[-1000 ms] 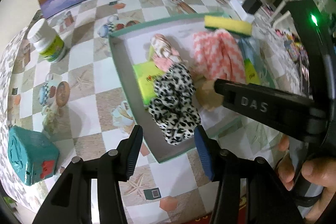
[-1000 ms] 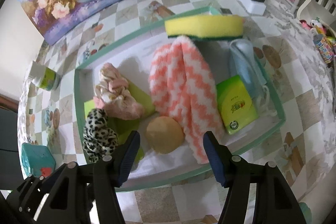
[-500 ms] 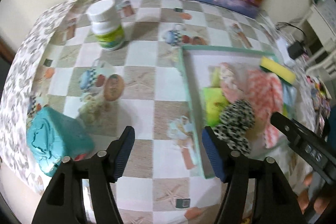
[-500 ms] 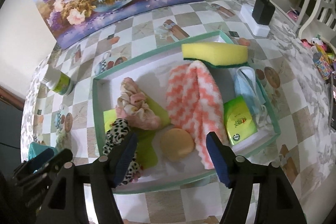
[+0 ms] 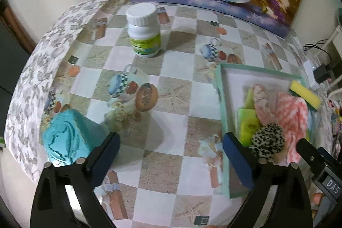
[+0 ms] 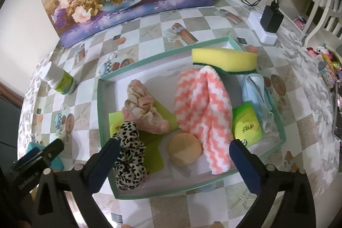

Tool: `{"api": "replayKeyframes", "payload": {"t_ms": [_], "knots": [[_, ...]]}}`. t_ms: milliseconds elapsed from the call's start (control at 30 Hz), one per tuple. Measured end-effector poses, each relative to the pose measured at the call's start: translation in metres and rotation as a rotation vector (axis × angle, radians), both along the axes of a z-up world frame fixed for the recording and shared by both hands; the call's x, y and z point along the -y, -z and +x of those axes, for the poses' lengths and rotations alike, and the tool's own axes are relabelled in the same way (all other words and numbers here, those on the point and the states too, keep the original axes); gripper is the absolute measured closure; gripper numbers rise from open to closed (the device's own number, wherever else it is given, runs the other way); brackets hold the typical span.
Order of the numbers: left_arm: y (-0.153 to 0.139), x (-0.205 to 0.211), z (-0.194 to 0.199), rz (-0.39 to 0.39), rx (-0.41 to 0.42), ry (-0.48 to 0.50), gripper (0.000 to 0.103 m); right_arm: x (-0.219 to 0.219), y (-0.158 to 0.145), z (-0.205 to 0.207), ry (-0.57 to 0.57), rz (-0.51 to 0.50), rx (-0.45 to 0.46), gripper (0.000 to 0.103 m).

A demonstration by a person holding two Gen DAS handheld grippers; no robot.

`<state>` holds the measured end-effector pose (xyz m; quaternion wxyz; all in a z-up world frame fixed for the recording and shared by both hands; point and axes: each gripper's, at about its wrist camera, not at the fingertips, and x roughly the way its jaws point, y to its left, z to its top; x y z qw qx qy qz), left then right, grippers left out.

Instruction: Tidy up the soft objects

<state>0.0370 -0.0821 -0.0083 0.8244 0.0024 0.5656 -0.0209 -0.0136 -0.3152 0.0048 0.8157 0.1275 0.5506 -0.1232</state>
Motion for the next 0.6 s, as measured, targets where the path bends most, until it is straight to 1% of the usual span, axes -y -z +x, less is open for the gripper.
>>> {"api": "replayKeyframes", "payload": {"t_ms": [100,167,233,333,400,500,600], "knots": [[0.0011,-0.0024,0.0011,0.039,0.011,-0.009,0.002,0.0021,0.0027,-0.0001,0.009,0.000,-0.013,0.000],[0.0009,-0.0035,0.0017,0.040,0.011,-0.009,0.002,0.0018,0.0035,-0.0001,0.007,-0.003,-0.016,0.000],[-0.0004,-0.0021,0.0012,0.059,0.017,-0.001,0.002,0.0007,0.0025,-0.0005,0.003,-0.010,-0.014,0.000],[-0.0034,0.0015,0.0003,0.134,0.027,-0.004,0.002,-0.0023,-0.0002,-0.0017,-0.004,-0.020,-0.007,0.000],[-0.0060,0.0015,-0.0017,0.156,0.045,-0.011,0.002,-0.0043,-0.0018,-0.0031,-0.007,-0.027,-0.004,0.000],[-0.0086,0.0009,-0.0033,0.144,0.051,-0.007,0.002,-0.0060,-0.0019,-0.0059,-0.009,-0.030,-0.008,0.000],[-0.0076,-0.0011,-0.0063,0.128,0.037,-0.007,0.002,-0.0070,-0.0007,-0.0092,-0.009,-0.033,-0.017,0.000]]}}
